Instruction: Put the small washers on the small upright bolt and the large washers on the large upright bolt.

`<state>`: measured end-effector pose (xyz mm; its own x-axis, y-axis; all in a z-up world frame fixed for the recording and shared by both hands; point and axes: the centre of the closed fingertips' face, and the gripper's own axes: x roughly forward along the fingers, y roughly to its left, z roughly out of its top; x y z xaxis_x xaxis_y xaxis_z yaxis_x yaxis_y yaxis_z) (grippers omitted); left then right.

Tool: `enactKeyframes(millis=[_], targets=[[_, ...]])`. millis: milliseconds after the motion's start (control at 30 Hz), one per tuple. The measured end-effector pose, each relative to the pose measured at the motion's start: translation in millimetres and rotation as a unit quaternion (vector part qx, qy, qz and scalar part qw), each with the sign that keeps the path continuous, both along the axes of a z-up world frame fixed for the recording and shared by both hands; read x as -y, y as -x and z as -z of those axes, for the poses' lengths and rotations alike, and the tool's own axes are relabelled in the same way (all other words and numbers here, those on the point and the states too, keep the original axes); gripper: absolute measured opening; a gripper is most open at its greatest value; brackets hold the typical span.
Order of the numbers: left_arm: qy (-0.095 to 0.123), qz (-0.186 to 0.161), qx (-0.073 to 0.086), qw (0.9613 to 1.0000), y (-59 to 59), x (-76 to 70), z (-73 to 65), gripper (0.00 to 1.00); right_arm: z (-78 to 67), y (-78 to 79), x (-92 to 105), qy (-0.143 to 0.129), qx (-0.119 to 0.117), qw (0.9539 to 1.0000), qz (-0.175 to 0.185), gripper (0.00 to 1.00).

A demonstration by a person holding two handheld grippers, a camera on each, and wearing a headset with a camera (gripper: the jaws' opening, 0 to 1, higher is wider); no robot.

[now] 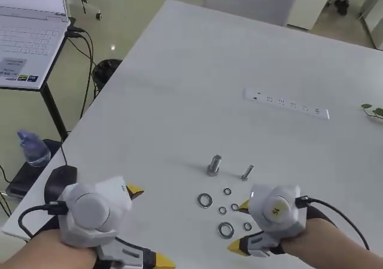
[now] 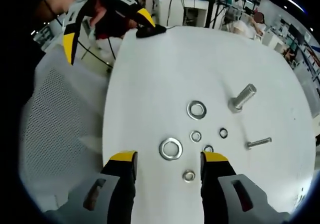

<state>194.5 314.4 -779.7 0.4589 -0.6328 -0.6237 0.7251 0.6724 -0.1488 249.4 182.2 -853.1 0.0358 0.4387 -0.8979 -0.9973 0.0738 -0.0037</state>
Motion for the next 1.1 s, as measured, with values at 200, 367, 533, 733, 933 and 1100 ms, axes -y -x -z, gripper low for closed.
enactKeyframes(millis=[200, 367, 533, 733, 933, 1100], targets=[[0.002, 0.004, -0.006, 1.0000, 0.9, -2.4, 0.9, 0.91, 10.8, 1.4, -0.8, 0.018, -0.011, 0.9998, -0.007, 0.49], [0.005, 0.005, -0.003, 1.0000, 0.6, -4.1, -2.6, 0.91, 16.9, 0.3, -3.2, 0.027, -0.010, 0.9994, -0.019, 0.48], [0.001, 0.009, -0.007, 0.9999, 0.9, -7.7, -0.3, 0.90, 25.1, -0.4, 1.8, 0.060, -0.004, 0.9975, -0.036, 0.41], [-0.004, 0.013, -0.008, 0.9999, -0.1, -10.8, 1.6, 0.89, 24.9, -0.4, 1.2, 0.058, -0.005, 0.9977, -0.035, 0.40], [-0.007, 0.020, -0.012, 0.9997, 3.1, -7.9, 5.0, 0.88, 24.7, -0.8, -1.0, 0.060, -0.004, 0.9976, -0.034, 0.35], [-0.006, 0.023, -0.015, 0.9996, 5.6, -7.0, 6.7, 0.88, 24.9, -2.6, -2.4, 0.070, -0.004, 0.9970, -0.033, 0.31]])
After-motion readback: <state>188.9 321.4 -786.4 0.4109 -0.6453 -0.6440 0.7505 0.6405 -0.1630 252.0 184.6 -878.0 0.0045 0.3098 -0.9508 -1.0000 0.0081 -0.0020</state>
